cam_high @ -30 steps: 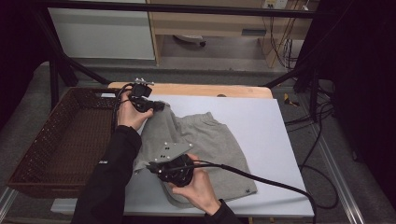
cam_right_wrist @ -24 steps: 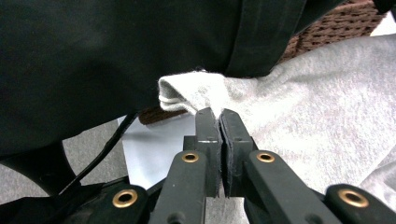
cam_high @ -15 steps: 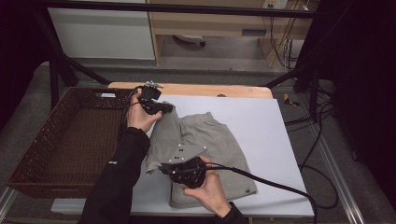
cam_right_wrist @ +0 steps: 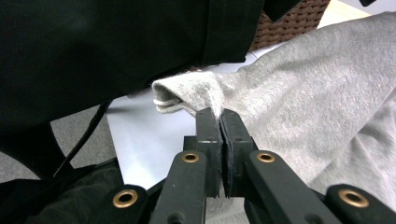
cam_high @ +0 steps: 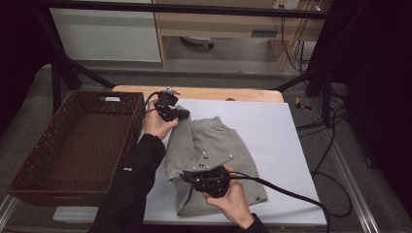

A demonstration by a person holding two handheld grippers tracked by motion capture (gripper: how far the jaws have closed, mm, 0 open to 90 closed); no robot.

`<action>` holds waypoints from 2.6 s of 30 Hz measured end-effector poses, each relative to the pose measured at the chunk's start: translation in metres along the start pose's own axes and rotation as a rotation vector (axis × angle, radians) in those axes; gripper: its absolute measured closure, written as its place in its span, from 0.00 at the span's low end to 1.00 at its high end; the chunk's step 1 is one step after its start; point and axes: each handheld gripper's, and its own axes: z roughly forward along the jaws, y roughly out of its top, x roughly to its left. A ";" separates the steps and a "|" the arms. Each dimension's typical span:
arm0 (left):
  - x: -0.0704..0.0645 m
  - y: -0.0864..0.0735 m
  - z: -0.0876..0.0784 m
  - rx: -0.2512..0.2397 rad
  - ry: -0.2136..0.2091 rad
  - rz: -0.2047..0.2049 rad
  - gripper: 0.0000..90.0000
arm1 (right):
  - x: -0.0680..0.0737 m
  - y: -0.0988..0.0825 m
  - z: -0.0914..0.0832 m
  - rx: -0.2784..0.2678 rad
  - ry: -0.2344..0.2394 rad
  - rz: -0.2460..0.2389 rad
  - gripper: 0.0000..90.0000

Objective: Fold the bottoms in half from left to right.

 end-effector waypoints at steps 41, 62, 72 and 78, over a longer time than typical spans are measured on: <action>-0.044 0.003 0.070 0.027 -0.056 0.069 0.95 | -0.032 -0.060 -0.048 0.030 -0.084 0.094 0.98; -0.057 0.000 0.095 0.053 -0.074 0.106 0.94 | -0.043 -0.089 -0.068 0.067 -0.124 0.121 0.98; -0.062 -0.005 0.108 0.081 -0.073 0.129 0.92 | -0.046 -0.107 -0.064 0.132 -0.132 0.129 0.97; -0.060 -0.009 0.108 0.065 -0.099 0.100 0.83 | -0.048 -0.120 -0.062 0.164 -0.137 0.131 0.95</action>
